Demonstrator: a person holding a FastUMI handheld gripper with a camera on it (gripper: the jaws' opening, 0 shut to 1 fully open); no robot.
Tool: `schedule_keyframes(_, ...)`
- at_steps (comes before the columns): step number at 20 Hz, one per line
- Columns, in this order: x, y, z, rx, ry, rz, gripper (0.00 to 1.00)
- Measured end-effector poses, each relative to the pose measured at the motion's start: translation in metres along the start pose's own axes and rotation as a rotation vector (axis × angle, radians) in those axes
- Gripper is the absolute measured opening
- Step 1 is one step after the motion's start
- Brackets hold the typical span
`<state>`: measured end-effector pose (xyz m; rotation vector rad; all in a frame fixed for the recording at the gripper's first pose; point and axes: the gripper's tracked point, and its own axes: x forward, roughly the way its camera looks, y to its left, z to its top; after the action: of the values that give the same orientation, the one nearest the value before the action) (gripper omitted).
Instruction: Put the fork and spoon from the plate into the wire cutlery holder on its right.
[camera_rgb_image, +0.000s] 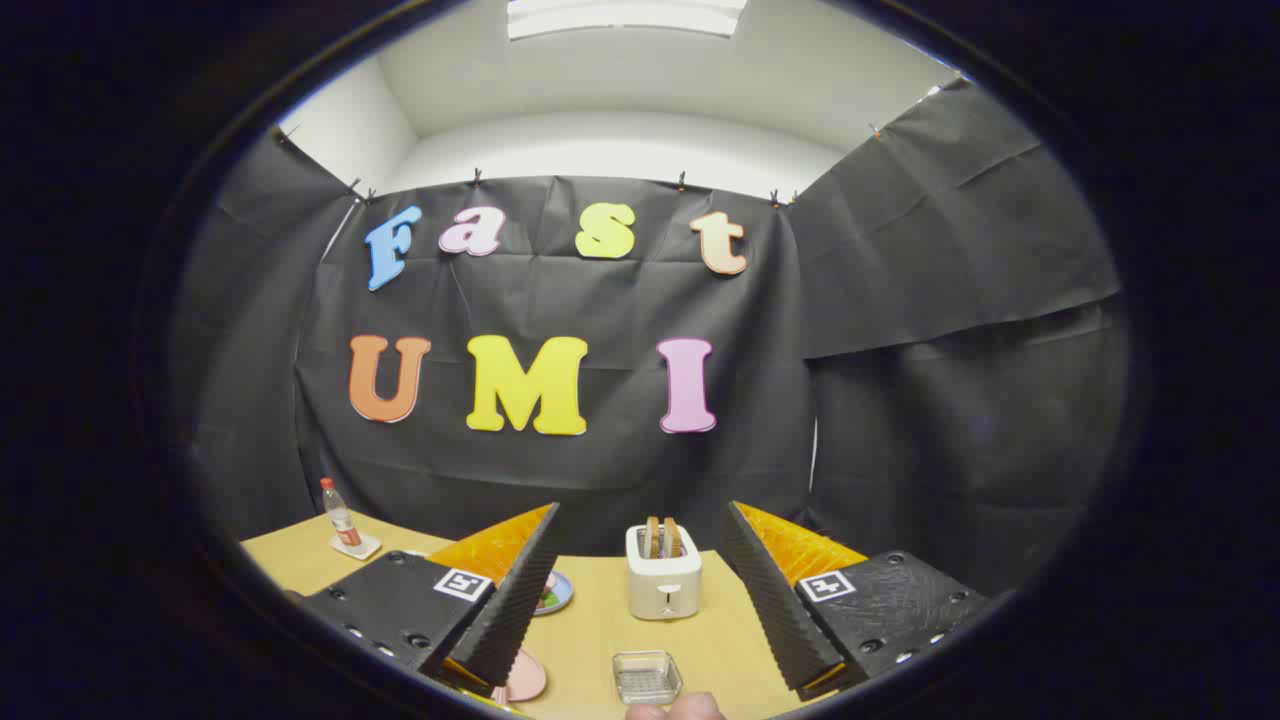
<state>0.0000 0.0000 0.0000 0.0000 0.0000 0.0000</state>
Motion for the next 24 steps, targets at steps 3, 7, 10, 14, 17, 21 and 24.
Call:
schedule_keyframes(3,0.0,0.003,0.004,-0.001,-0.007,0.009,0.95)
schedule_keyframes(7,0.002,0.005,-0.001,-0.01,0.003,0.025,0.96)
schedule_keyframes(10,0.003,0.007,0.002,-0.009,0.0,0.027,0.95)
schedule_keyframes(14,0.001,0.009,0.006,-0.021,-0.01,0.031,0.95)
schedule_keyframes(17,0.001,0.011,0.005,-0.023,-0.008,0.036,0.95)
schedule_keyframes(21,-0.002,0.012,0.0,-0.019,0.005,0.042,0.95)
schedule_keyframes(24,-0.004,0.02,-0.004,-0.021,0.015,0.066,0.95)
